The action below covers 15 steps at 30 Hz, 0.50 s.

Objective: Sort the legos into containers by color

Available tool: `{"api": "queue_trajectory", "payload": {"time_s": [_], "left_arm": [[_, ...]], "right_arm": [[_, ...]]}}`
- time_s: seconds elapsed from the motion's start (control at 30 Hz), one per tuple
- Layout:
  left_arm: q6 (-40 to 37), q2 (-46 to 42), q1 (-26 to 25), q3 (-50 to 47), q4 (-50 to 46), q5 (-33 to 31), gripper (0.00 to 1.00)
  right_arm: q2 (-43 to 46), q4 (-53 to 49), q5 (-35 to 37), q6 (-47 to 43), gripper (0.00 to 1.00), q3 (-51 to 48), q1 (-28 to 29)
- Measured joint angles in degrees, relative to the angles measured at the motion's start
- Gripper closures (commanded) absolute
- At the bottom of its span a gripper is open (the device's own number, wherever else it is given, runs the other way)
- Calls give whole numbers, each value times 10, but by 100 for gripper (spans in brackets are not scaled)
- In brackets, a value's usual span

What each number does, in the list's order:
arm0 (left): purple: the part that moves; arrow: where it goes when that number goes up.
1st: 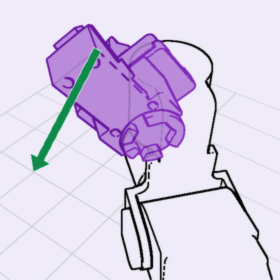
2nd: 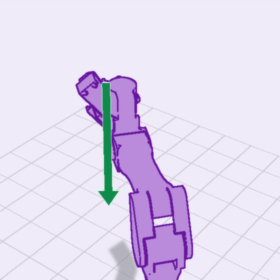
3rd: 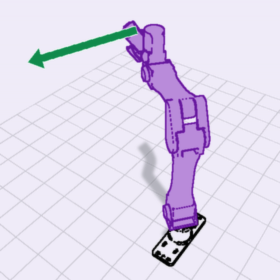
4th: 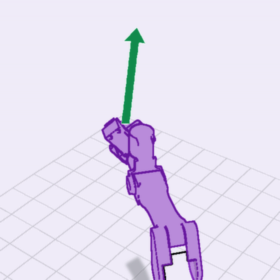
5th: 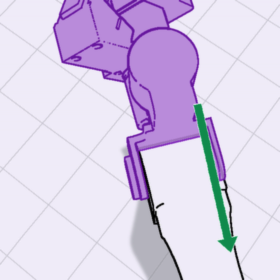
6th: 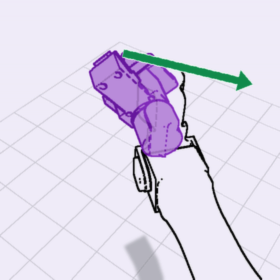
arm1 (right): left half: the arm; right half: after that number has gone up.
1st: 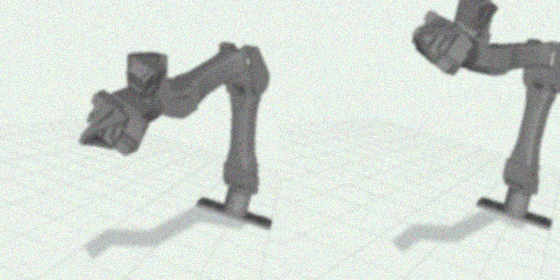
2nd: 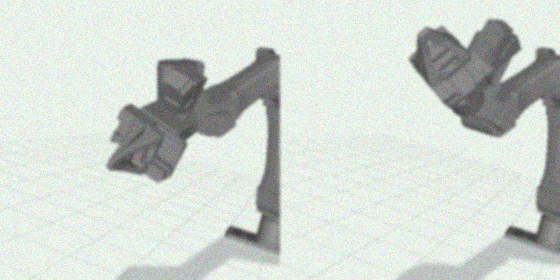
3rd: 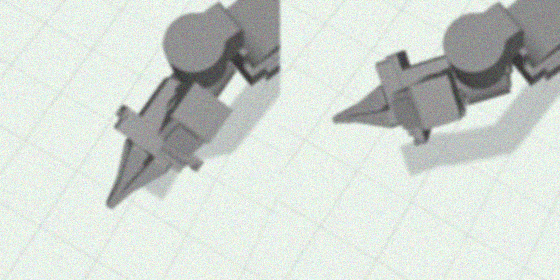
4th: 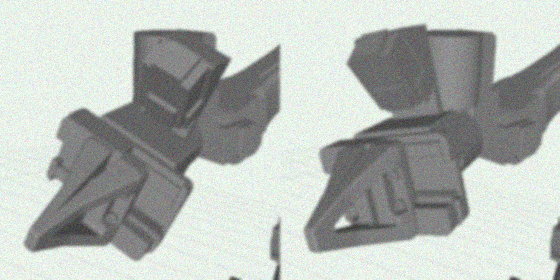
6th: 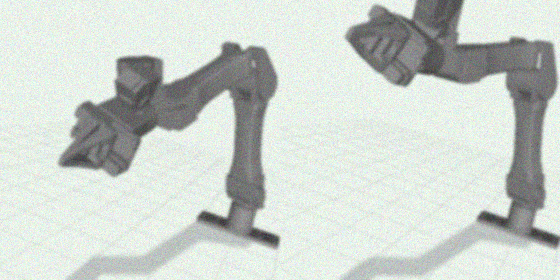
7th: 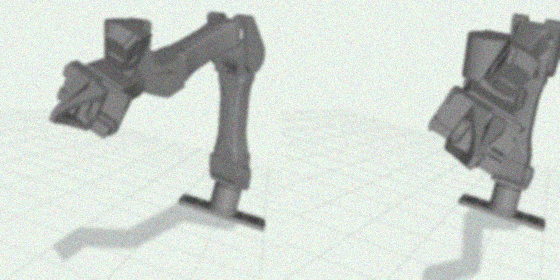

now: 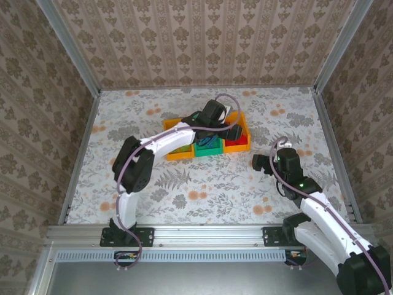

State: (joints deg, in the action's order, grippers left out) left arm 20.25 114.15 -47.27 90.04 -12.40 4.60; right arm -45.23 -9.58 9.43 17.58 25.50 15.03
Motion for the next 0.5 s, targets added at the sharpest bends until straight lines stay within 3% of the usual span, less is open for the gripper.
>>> {"api": "queue_trajectory", "payload": {"time_s": [0.23, 0.5], "left_arm": [[-100, -142, -26, -158, 92, -128, 0], [-163, -264, 0, -303, 130, -249, 0]], "right_arm": [[-137, 243, 54, -127, 0, -21, -38], [-308, 490, 61, -142, 0, -70, -122]]}}
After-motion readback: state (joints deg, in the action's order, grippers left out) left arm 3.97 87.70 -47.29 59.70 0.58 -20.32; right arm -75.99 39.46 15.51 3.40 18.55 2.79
